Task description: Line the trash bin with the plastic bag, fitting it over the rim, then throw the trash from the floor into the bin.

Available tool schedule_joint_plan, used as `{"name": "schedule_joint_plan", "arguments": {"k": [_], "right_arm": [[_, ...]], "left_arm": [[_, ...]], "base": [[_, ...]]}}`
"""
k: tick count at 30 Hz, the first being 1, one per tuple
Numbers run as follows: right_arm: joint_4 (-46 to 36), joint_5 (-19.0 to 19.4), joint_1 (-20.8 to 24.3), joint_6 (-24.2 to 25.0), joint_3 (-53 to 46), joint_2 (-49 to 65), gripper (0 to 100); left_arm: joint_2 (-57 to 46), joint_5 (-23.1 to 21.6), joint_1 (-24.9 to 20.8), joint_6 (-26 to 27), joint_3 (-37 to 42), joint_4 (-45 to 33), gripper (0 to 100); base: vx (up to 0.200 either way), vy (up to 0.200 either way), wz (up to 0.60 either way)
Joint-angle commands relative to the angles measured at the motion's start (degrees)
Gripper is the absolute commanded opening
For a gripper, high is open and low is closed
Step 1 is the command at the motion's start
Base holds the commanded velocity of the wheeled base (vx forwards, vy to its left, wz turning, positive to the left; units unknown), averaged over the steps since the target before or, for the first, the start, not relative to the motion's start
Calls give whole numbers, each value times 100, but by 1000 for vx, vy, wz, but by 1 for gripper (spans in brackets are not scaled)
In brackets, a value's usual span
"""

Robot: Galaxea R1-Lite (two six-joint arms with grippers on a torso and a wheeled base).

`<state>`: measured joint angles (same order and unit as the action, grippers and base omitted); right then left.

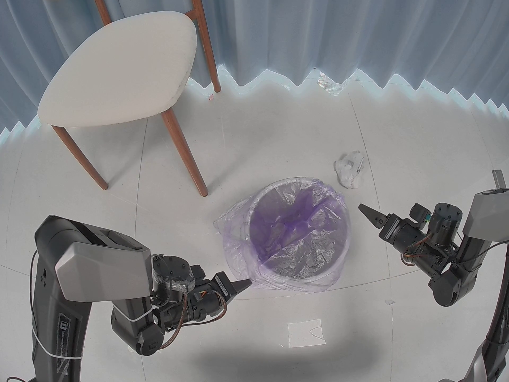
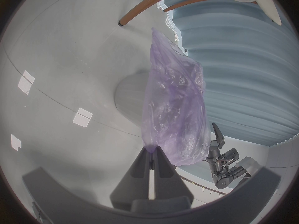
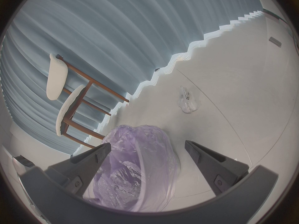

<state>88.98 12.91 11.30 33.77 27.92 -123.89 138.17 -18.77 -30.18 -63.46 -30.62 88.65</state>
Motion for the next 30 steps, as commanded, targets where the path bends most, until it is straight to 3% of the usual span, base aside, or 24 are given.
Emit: {"name": "schedule_joint_plan", "arguments": {"k": [1,22,30], "right_arm": [[102,1,4,-2,3,-100,100],[102,-8,4,-2,3,-100,100],[102,-8,4,-11,-6,-91,100]], "left_arm": [[35,67,-5,10,-5,3,0],[281,691,-40,414,-119,-6,0],[342,726,-40,642,-111,-6,0]], "base": [[0,0,0],[0,0,0],[0,0,0]]}}
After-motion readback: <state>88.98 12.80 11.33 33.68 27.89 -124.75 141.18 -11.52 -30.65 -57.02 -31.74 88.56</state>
